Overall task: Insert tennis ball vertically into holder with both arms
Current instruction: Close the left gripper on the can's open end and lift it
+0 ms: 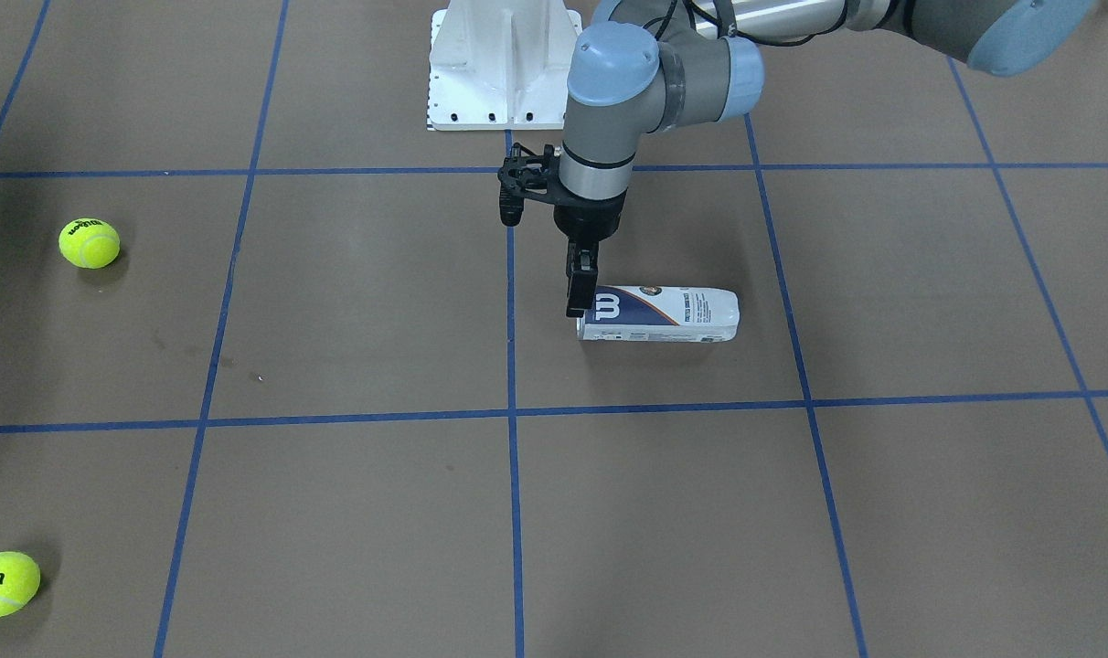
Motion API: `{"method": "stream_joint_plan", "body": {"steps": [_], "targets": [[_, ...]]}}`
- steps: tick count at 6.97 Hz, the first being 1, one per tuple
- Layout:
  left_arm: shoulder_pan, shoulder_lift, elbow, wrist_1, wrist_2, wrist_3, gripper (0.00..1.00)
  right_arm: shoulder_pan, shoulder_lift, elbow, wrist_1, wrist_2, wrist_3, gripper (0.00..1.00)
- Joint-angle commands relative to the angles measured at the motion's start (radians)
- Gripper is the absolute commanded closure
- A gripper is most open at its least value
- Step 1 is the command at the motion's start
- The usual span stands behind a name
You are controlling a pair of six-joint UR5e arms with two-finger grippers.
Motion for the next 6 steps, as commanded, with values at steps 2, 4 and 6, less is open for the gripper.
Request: {"method": "stream_joint_plan", "body": {"steps": [2, 4, 6], "targets": [[-0.001, 0.003, 0.022, -0.001, 0.02, 0.002, 0.0, 0.006, -0.004, 0.021, 0.002, 0.006, 0.0, 0.01], [0.006, 0.016, 0.027, -0.012, 0.017, 0.002, 0.0, 0.009, -0.001, 0.026, 0.002, 0.003, 0.0, 0.01], [0.007, 0.016, 0.03, -0.013, 0.017, 0.002, 0.0, 0.01, 0.001, 0.026, 0.002, 0.003, 0.0, 0.01]]}}
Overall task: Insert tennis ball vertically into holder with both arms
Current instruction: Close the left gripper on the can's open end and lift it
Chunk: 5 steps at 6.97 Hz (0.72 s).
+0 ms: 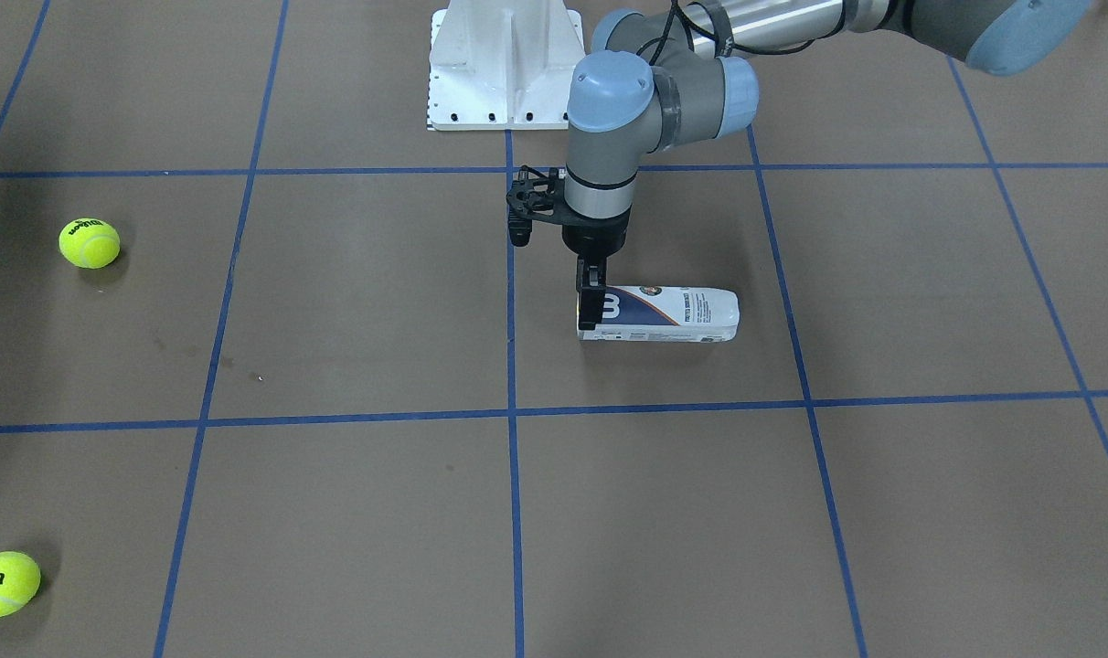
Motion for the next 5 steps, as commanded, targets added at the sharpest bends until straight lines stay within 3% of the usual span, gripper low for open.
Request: {"method": "stream_joint_plan", "body": {"steps": [1, 5], "targets": [[0.003, 0.001, 0.01, -0.002, 0.0, -0.001, 0.01, 0.001, -0.001, 0.0, 0.0, 0.001, 0.0, 0.01], [0.005, -0.002, 0.077, -0.103, -0.002, -0.012, 0.0, 0.001, 0.001, 0.0, 0.0, 0.0, 0.0, 0.01]]}}
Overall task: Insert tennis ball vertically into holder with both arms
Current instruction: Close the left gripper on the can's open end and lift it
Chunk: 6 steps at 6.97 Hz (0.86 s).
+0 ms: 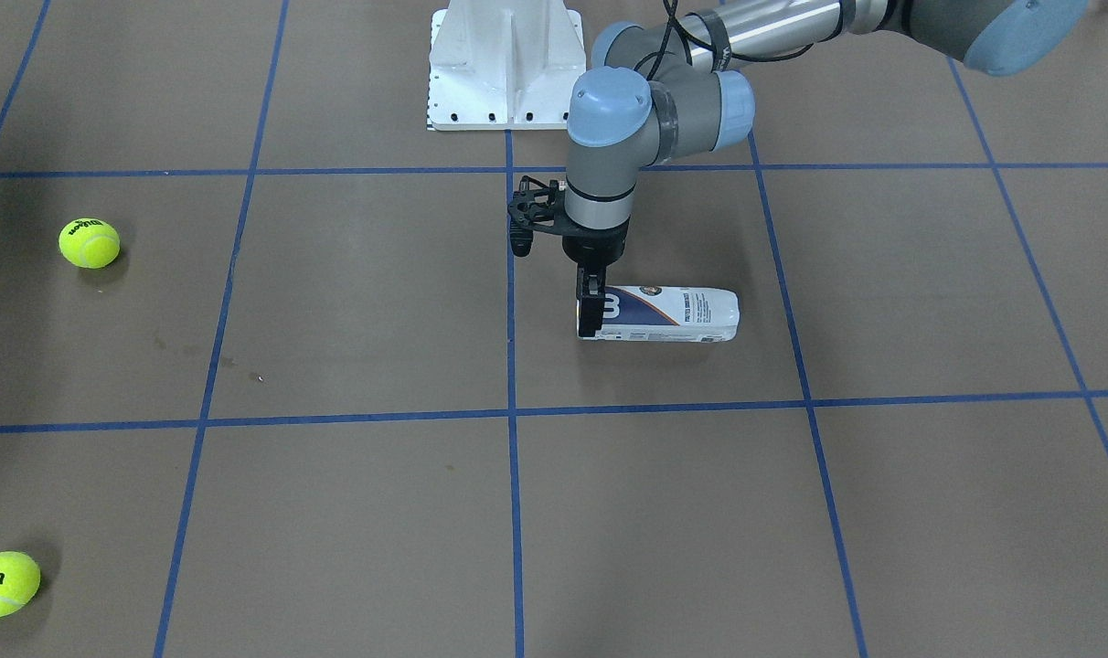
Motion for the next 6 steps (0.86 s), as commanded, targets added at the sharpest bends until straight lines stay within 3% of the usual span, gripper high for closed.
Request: {"method": "stream_joint_plan", "body": {"steps": [1, 4, 6], "targets": [[-0.001, 0.003, 0.027, -0.048, -0.001, -0.002, 0.01, 0.0, 0.0, 0.0, 0.0, 0.0, 0.0, 0.01], [0.001, 0.004, 0.027, -0.046, -0.001, 0.005, 0.03, 0.0, 0.0, 0.0, 0.0, 0.001, 0.0, 0.01], [0.001, 0.004, 0.025, -0.045, -0.002, 0.0, 0.23, 0.0, 0.002, 0.0, 0.0, 0.001, 0.0, 0.01]]}}
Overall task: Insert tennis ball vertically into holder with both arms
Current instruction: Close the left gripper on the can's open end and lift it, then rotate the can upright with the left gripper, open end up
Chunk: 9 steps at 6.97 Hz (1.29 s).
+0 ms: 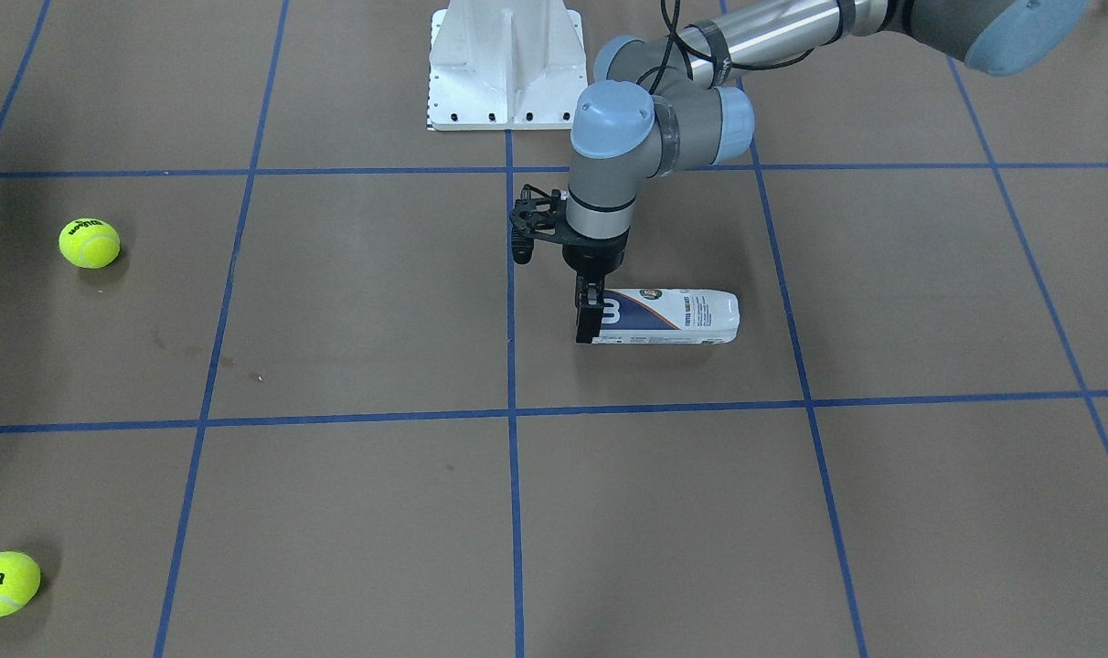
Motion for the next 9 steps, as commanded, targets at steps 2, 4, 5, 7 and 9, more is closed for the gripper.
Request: {"method": "stream_joint_plan", "body": {"steps": [2, 4, 5, 7, 9], "targets": [[-0.003, -0.006, -0.023, 0.001, -0.001, -0.001, 0.3, -0.001, 0.001, 0.0, 0.0, 0.002, 0.0, 0.01], [-0.035, -0.009, -0.131, -0.026, 0.002, -0.046, 0.31, -0.001, 0.003, -0.003, 0.0, 0.0, 0.0, 0.01], [-0.05, -0.009, -0.153, -0.107, 0.002, -0.112, 0.31, -0.001, 0.006, -0.006, 0.0, 0.0, 0.002, 0.01], [-0.057, -0.001, -0.144, -0.412, 0.002, -0.358, 0.33, 0.001, 0.006, -0.005, 0.0, -0.001, 0.0, 0.01], [-0.055, -0.001, -0.138, -0.627, 0.055, -0.526, 0.33, 0.001, 0.006, -0.003, 0.0, -0.001, 0.002, 0.01]]}}
